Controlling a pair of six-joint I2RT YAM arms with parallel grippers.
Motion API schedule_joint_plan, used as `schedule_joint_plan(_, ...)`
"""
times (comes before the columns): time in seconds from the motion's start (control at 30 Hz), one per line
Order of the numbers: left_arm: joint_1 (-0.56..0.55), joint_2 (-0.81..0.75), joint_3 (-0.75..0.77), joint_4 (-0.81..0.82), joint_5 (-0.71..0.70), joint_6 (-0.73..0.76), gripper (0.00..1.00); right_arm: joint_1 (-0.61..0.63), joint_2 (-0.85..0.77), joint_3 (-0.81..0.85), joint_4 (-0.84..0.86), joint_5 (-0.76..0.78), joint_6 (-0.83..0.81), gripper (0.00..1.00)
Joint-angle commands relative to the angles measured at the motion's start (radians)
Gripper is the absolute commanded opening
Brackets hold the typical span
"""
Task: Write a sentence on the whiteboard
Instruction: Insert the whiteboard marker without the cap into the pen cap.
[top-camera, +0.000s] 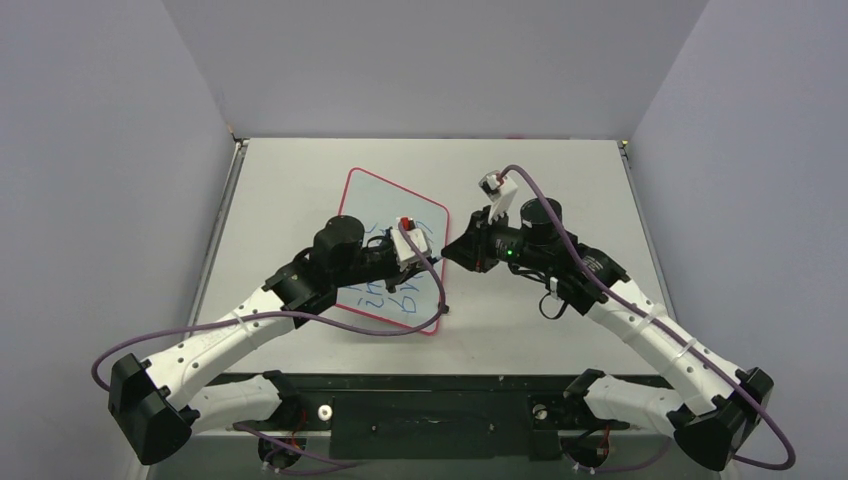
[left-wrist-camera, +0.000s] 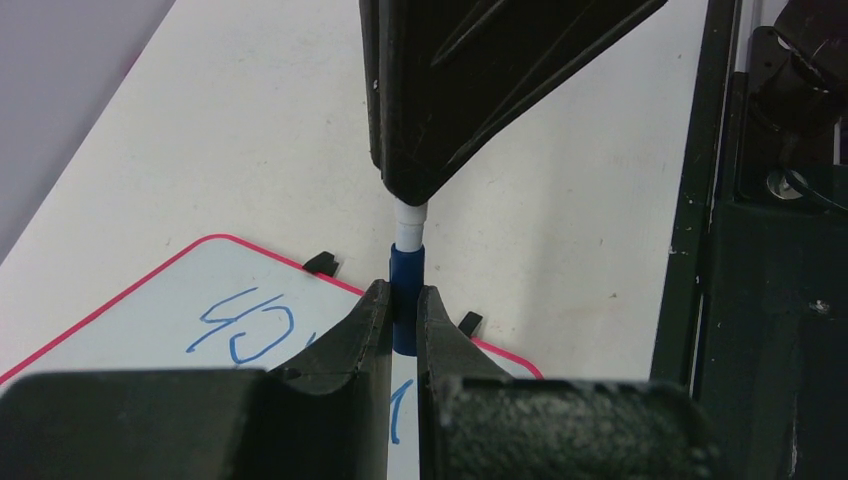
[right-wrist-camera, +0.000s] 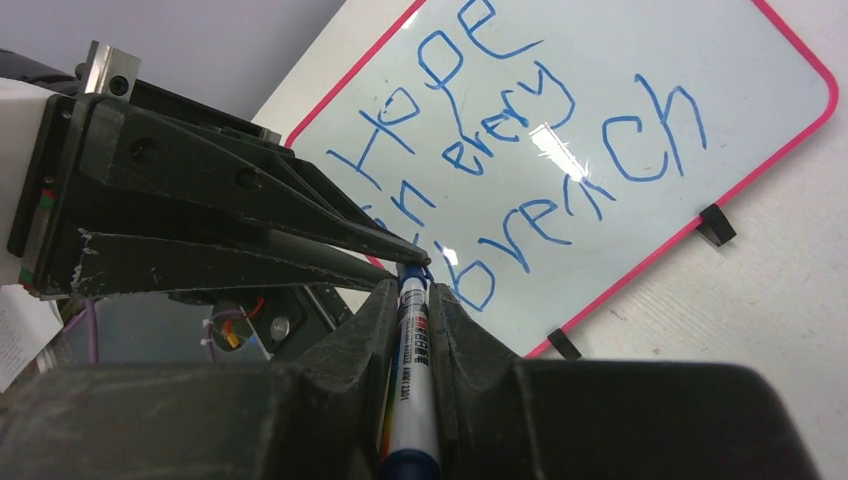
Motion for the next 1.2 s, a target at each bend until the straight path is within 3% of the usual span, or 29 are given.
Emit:
schedule_joint_plan(0.0,-0.008,-0.033,0.021,0.106,0.105,0.0,0.0,0.015,0.041,0.01,0.05,-0.098,-0.029,0.0)
schedule_joint_plan(0.43,0.0,-0.046,0.026,0.17,0.157,-0.056,0.0,0.024,0.072,-0.017,0.08,-0.138,-0.044,0.0)
schedule_joint_plan(0.83,0.013,-0.022,0.093,0.259,0.288,-0.2,0.0,0.047,0.056,-0.076,0.108,-0.149,-0.079,0.0)
schedule_joint_plan(1.17,0.042,0.03,0.087,0.483,0.332,-0.365,0.0,0.055,0.004,-0.125,0.114,-0.12,-0.081,0.0)
